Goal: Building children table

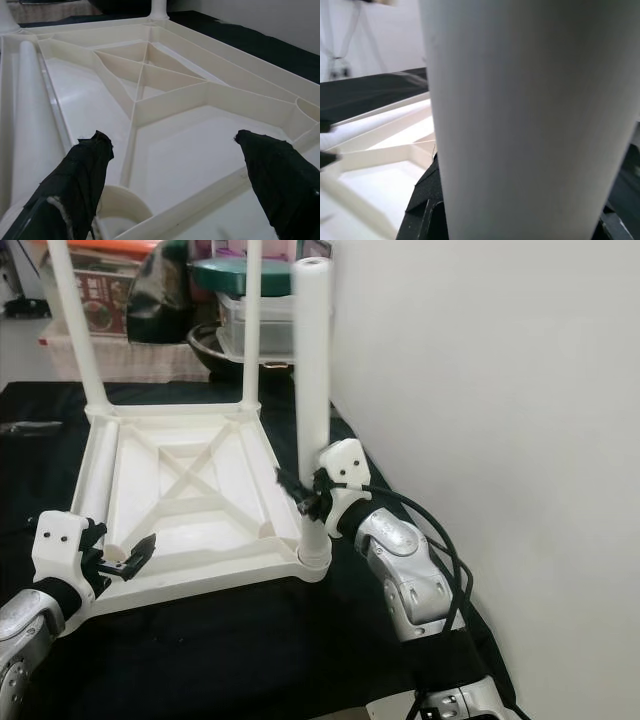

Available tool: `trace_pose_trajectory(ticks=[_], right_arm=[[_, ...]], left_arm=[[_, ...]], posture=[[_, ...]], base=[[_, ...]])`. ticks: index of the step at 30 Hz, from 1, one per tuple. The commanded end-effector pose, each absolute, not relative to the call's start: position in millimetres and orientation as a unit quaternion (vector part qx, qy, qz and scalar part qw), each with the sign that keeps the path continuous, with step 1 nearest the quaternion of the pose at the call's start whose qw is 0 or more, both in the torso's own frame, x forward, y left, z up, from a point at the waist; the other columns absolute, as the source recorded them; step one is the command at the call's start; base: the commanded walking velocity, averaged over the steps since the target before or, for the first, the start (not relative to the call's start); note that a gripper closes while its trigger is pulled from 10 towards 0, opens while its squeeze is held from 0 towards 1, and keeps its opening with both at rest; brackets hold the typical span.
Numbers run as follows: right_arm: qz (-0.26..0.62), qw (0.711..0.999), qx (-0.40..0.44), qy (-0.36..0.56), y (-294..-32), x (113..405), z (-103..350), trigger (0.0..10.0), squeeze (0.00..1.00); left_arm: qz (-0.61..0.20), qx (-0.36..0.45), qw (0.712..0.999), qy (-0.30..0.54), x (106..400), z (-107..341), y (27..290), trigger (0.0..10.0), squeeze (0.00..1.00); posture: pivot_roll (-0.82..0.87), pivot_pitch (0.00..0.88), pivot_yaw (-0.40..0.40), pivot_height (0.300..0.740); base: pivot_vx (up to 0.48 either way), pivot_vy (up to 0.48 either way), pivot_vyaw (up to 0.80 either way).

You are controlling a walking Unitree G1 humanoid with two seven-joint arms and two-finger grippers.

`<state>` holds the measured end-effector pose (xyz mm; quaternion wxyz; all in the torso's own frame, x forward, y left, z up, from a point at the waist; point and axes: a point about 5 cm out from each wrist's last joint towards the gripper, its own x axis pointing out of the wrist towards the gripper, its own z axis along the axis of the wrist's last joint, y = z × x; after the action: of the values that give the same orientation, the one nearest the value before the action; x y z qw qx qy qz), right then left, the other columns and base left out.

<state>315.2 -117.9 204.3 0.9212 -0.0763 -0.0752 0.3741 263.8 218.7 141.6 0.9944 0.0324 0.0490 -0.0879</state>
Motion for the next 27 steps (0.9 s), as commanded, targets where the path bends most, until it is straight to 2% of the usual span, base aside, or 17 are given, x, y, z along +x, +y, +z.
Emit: trace_pose_trajectory(ticks=[1, 5, 10, 11, 16, 19, 27], right_arm=[[0.416, 0.905, -0.075, -0.051, -110, 313, 192, 0.0, 0.00], [0.501, 0.858, -0.102, -0.052, -113, 313, 197, 0.0, 0.00], [0.538, 0.836, -0.095, -0.047, -112, 314, 201, 0.0, 0.00], [0.559, 0.823, -0.089, -0.044, -111, 313, 202, 0.0, 0.00], [0.591, 0.802, -0.082, -0.037, -108, 310, 202, 0.0, 0.00], [0.625, 0.778, -0.067, -0.025, -102, 310, 199, 0.0, 0.00], [0.648, 0.760, -0.053, -0.005, -94, 316, 194, 0.0, 0.00]], left_arm=[[-0.091, 0.039, 0.994, 0.053, 265, 139, 217, 10.0, 0.00], [-0.094, 0.039, 0.993, 0.051, 265, 140, 218, 10.0, 0.00], [-0.097, 0.038, 0.993, 0.052, 265, 140, 218, 10.0, 0.00], [-0.097, 0.037, 0.993, 0.052, 264, 140, 218, 10.0, 0.00], [-0.096, 0.034, 0.993, 0.052, 263, 139, 219, 10.0, 0.00], [-0.096, 0.031, 0.993, 0.054, 262, 139, 220, 10.0, 0.00], [-0.096, 0.028, 0.993, 0.056, 261, 138, 220, 10.0, 0.00]], posture=[[0.08, 0.000, -0.127, 0.740], [0.09, 0.000, -0.135, 0.740], [0.09, 0.000, -0.140, 0.740], [0.10, 0.000, -0.146, 0.740], [0.10, 0.000, -0.147, 0.740], [0.11, 0.000, -0.151, 0.740], [0.12, 0.000, -0.159, 0.740]], base=[[0.000, 0.000, 0.00], [0.000, 0.000, 0.00], [0.000, 0.000, 0.00], [0.000, 0.000, 0.00], [0.000, 0.000, 0.00], [0.000, 0.000, 0.00], [0.000, 0.000, 0.00]])
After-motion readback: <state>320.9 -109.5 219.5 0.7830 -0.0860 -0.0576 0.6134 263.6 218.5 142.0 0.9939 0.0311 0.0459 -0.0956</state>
